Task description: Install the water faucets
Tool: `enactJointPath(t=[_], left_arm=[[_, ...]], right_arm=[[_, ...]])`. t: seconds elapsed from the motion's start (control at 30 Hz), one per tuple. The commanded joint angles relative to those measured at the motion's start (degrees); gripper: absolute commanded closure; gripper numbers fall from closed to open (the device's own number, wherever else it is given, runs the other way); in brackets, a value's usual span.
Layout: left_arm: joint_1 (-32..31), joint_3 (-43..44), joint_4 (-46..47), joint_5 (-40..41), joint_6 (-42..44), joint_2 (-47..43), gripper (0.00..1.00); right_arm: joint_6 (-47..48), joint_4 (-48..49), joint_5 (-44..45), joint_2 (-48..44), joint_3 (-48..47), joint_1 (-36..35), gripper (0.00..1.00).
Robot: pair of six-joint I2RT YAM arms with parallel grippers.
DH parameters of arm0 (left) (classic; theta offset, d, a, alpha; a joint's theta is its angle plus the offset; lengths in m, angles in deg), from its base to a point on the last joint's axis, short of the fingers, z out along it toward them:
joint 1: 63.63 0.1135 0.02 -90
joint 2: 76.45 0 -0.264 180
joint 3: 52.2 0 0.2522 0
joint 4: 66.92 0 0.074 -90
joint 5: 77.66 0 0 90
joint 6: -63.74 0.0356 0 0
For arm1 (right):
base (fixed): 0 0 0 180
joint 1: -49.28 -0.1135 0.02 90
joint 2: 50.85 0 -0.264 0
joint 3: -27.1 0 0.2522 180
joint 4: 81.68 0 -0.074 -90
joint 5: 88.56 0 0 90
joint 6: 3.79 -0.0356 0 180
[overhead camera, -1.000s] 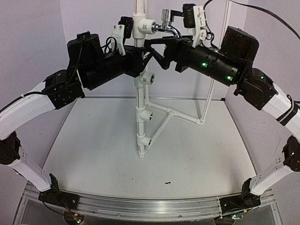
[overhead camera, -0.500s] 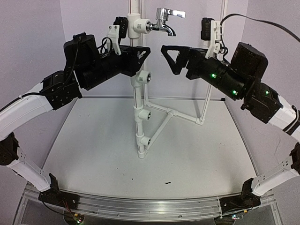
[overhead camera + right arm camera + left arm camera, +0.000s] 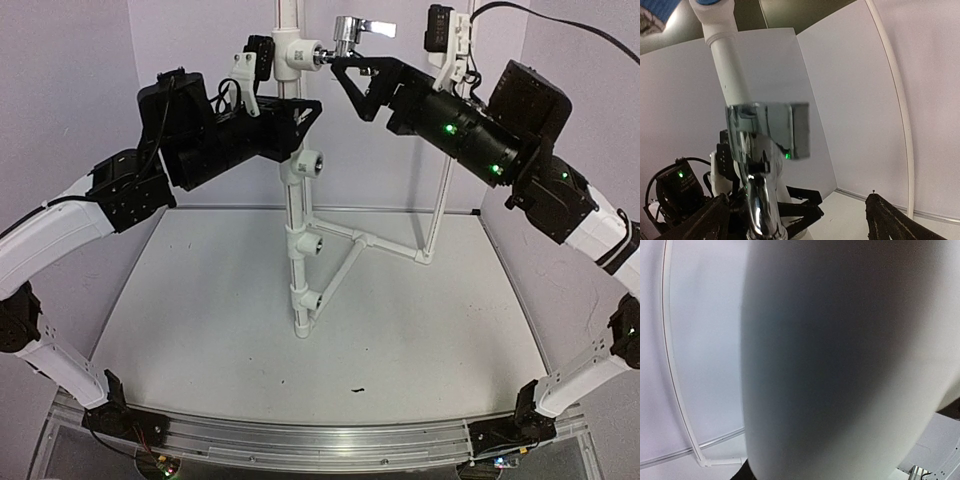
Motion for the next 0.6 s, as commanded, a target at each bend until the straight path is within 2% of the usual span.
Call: enactJointPath(t=[0.0, 0.1, 0.2, 0.4, 0.5, 0.57], left_arm=[[-1.09, -4.55, -20.99, -3.93, -10.25, 5.16, 1.0], [-1.1, -4.11, -20.98, -5.0, -9.51, 5.75, 1.0], [-1.09, -3.93, -20.99, -5.94, -8.97, 5.96, 1.0], [-1.09, -4.61, -20.96, -6.33, -8.53, 5.19, 1.0], [-1.1, -5.13, -20.98, -6.05, -8.52, 4.68, 1.0], [-1.09, -5.47, -20.99, -5.63, -8.62, 4.2, 1.0]], right_arm=[[-3.4, 4.91, 0.4, 2.19, -5.46, -0.07, 0.08], [-5.11, 5.07, 1.86, 4.12, -7.93, -0.02, 0.12], [-8.38, 5.5, 6.4, 4.94, -8.87, -0.07, 0.23], [-18.23, 7.04, 16.98, 3.98, -7.22, 0.01, 0.5], [-27.65, 7.29, 23.53, 1.26, -3.31, 0.81, 0.73], [-33.76, 7.45, 26.15, -0.09, -0.88, 1.74, 0.81]])
